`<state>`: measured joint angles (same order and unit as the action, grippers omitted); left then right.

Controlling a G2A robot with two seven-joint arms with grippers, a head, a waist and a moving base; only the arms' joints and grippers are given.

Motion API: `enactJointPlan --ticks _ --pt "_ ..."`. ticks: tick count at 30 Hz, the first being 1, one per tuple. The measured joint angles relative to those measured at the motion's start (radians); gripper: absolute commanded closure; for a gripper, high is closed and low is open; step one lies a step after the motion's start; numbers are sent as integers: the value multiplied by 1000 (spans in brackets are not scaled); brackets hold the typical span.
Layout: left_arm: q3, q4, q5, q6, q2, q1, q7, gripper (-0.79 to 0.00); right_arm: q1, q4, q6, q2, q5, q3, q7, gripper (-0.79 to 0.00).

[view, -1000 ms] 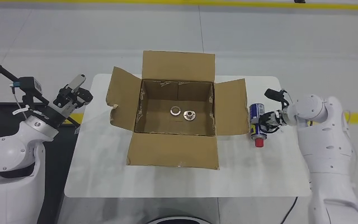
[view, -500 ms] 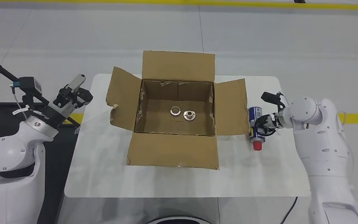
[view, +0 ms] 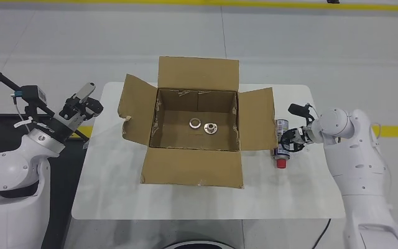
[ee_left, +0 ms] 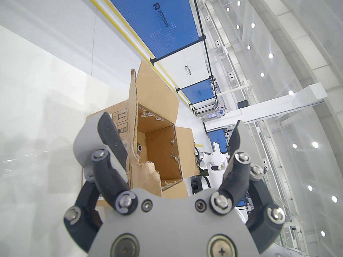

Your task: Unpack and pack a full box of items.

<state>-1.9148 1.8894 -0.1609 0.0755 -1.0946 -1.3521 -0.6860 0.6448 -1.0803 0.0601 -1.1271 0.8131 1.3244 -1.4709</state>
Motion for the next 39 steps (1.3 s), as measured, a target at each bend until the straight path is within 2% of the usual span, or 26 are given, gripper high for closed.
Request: enactJointPlan --ticks 26,27,31,39 --pt "0 0 0 0 0 0 0 -785 -22 -26 12 20 -11 -21 3 -674" --pt "0 0 0 0 0 0 0 -785 -25 -32 13 21 -8 -20 2 -727" --pt "0 0 0 0 0 0 0 -785 -43 -58 13 27 6 -15 -1 -785" --pt "0 0 0 0 0 0 0 -785 -136 -133 -2 36 47 -14 2 -785"
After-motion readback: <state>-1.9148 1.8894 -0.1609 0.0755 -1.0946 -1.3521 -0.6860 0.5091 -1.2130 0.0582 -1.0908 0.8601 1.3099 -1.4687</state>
